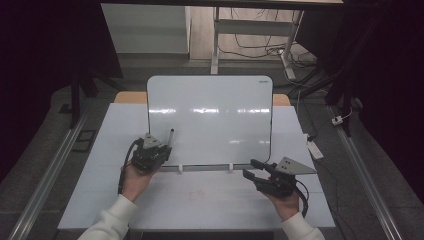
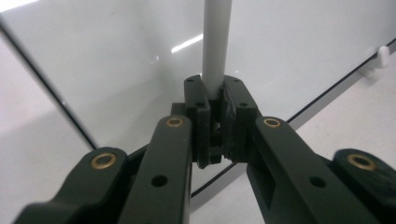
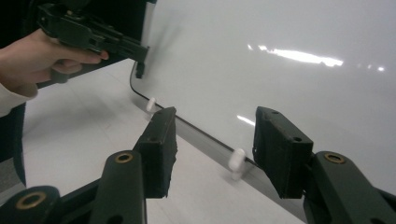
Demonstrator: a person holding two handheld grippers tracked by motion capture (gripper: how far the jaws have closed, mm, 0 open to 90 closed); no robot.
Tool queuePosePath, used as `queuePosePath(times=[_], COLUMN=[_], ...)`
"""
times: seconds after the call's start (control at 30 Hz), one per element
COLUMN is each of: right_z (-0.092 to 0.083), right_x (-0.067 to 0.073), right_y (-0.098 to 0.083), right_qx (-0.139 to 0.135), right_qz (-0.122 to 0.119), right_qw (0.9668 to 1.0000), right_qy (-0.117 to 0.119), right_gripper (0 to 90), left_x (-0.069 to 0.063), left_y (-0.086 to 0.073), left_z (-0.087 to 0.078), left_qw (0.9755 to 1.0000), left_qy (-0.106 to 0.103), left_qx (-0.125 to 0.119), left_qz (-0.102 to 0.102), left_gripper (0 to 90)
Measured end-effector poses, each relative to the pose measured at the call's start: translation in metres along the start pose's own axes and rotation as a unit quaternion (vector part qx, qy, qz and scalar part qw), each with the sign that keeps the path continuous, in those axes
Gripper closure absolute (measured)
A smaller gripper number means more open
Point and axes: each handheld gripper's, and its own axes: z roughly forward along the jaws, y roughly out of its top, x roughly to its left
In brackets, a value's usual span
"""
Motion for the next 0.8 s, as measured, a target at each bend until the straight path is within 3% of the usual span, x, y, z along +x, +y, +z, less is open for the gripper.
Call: queuePosePath(times=[0.27,0.8], right_z=[-0.008,-0.008], right_x=[-0.006,-0.006], right_y=[-0.006,-0.008], right_qx=[0.001,0.005], right_qz=[0.007,0.002], right_qw=[0.9999,0.9998], right_qy=[-0.012,-0.016], right_gripper=[48.5,48.5], left_x=[0.009,0.0], left_y=[-0.006,-0.004], left_z=[-0.001,0.011], left_qw=[0.9996,0.9976], left_qy=[0.023,0.068], left_qx=[0.004,0.003], left_qz=[-0.016,0.01], left_gripper=[81.9,80.7])
